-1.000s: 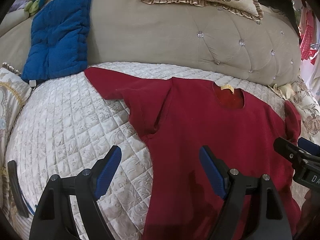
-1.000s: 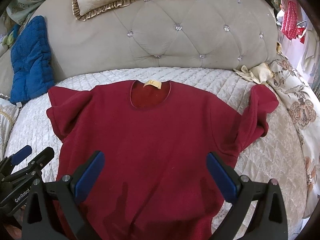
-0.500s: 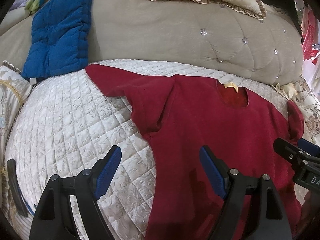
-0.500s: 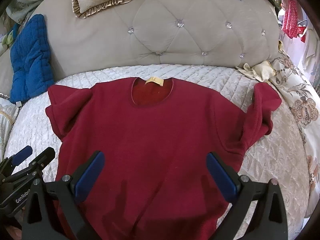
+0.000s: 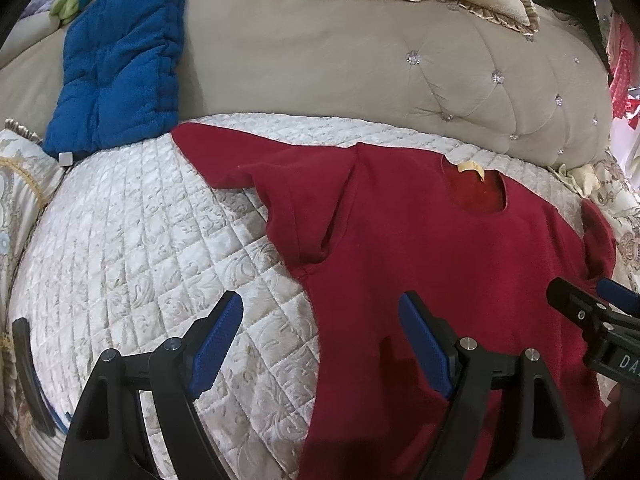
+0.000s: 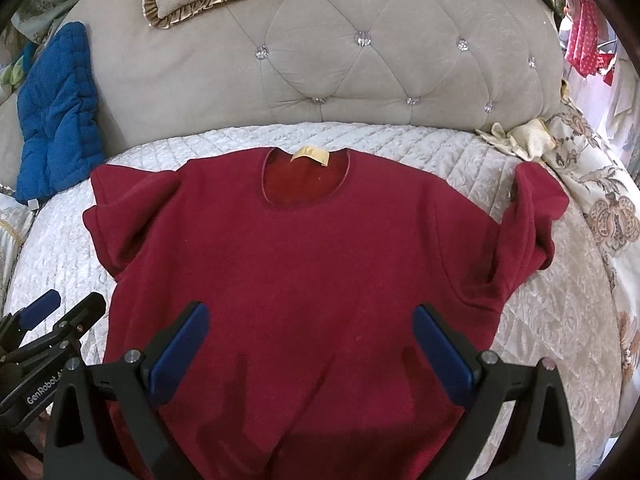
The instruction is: Fold small clothes
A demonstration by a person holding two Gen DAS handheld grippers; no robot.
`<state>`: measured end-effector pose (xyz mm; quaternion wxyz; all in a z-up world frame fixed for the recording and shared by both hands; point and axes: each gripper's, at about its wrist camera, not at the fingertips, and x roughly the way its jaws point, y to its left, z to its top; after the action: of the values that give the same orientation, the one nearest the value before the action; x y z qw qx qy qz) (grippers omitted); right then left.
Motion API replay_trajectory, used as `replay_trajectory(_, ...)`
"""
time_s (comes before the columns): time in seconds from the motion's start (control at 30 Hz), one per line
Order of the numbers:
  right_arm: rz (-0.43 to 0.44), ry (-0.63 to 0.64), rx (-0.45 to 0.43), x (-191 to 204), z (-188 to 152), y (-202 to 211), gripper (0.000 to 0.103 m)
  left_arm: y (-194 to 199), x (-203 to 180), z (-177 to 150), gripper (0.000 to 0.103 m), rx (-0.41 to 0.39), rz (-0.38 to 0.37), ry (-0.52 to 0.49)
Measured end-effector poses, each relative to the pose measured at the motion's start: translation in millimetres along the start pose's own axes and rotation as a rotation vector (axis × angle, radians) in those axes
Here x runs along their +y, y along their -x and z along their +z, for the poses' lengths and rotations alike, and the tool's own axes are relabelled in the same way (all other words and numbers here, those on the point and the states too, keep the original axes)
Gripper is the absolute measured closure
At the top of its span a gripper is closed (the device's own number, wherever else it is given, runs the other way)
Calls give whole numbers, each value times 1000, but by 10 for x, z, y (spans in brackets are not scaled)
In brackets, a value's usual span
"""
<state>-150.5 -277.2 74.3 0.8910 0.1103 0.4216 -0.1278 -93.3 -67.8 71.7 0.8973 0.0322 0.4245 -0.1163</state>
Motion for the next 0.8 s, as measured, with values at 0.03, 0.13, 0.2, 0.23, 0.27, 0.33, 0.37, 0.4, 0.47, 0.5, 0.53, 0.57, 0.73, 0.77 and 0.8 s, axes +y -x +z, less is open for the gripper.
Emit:
replay_trajectory(0.03,0,0,1,2,0,-11,0,-10,7,0,41,1,0,0)
replay_trajectory(0.13,1,-1,4,1,6,-47,0,-38,18,14,41,3,1,3)
replay_trajectory(0.2,2,-1,5,7,8,-77,0,-51,28,19,41,5,2,3)
replay_trajectory(0.23,4,-1,4,10,12,-98,0,-63,32,27,41,6,2,4)
replay_trajectory(0.27,7,-1,3,14,13,-114,0,-78,38,36,41,8,3,5)
replay_trajectory(0.33,13,0,-3,32,13,-153,0,-105,57,45,41,10,2,7)
replay_trajectory(0.37,17,1,-11,39,11,-169,0,-116,65,50,41,11,2,8)
replay_trajectory(0.4,20,2,-19,49,8,-186,0,-126,69,52,41,11,2,9)
replay_trajectory(0.47,11,9,-20,69,6,-237,0,-142,70,57,41,12,0,8)
replay_trajectory(0.5,5,14,-15,80,10,-259,0,-149,68,57,41,13,-1,6)
replay_trajectory(0.53,0,18,-13,85,16,-277,0,-158,66,60,41,13,0,4)
replay_trajectory(0.57,-4,21,-14,88,24,-292,0,-163,67,61,41,13,0,3)
replay_trajectory(0.73,-18,27,-20,74,83,-322,0,-202,78,94,41,13,7,4)
replay_trajectory(0.77,-20,27,-22,69,96,-330,0,-212,86,109,41,14,7,6)
replay_trajectory(0.8,-21,29,-23,67,110,-340,0,-221,93,122,41,15,7,10)
